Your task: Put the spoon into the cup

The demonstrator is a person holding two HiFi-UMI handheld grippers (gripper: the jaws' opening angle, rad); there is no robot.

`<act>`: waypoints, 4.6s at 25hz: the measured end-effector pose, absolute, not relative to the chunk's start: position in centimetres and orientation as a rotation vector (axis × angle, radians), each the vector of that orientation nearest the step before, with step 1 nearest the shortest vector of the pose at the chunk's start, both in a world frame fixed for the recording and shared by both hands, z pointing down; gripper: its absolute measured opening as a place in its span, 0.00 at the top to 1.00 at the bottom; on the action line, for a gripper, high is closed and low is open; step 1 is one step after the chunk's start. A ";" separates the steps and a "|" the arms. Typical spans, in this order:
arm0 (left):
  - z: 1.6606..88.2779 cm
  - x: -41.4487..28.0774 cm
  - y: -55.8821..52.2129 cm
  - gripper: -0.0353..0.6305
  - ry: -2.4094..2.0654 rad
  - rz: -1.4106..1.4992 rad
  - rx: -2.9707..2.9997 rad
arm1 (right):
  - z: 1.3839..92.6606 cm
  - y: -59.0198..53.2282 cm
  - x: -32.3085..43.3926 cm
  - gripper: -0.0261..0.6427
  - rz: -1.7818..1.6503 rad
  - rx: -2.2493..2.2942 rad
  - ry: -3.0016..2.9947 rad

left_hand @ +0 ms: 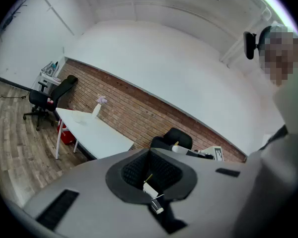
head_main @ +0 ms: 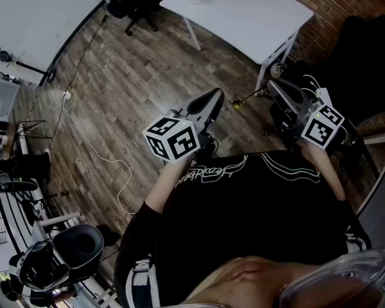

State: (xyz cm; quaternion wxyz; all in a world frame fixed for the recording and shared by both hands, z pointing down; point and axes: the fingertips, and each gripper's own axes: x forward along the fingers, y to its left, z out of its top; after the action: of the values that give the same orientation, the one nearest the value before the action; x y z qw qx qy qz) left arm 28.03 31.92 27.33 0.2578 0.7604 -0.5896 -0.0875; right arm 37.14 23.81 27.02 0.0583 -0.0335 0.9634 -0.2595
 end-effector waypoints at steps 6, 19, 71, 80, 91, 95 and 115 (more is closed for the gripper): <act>27.8 28.8 31.7 0.94 -1.598 -0.241 2.043 | 27.3 23.4 37.9 0.96 -0.805 -0.093 2.917; 28.6 31.1 30.1 0.94 -1.623 -0.266 2.034 | 28.0 21.4 39.9 0.96 -0.819 -0.057 2.901; 35.7 -18.1 6.0 0.94 -1.623 -0.263 1.821 | 34.6 -5.1 -7.6 0.96 -0.983 -0.177 2.944; 35.7 -24.9 -7.9 0.94 -1.572 -0.237 1.878 | 34.0 -18.2 -14.4 0.96 -0.881 -0.227 2.948; 35.9 -29.0 -15.4 0.94 -1.506 -0.263 1.922 | 33.5 -26.0 -18.5 0.96 -0.835 -0.338 2.933; 36.5 -30.3 -17.4 0.94 -1.462 -0.240 1.929 | 33.7 -27.5 -19.6 0.96 -0.832 -0.391 2.923; 41.4 -34.8 -27.5 0.94 -1.262 -0.078 1.932 | 38.2 -36.3 -22.9 0.96 -0.942 -0.670 2.811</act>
State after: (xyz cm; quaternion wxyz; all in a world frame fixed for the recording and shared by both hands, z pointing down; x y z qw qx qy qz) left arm -34.76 -27.54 41.37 0.4043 0.7652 -0.5000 -0.0308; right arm -22.92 -36.33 38.18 0.0509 -0.2203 0.9236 -0.3095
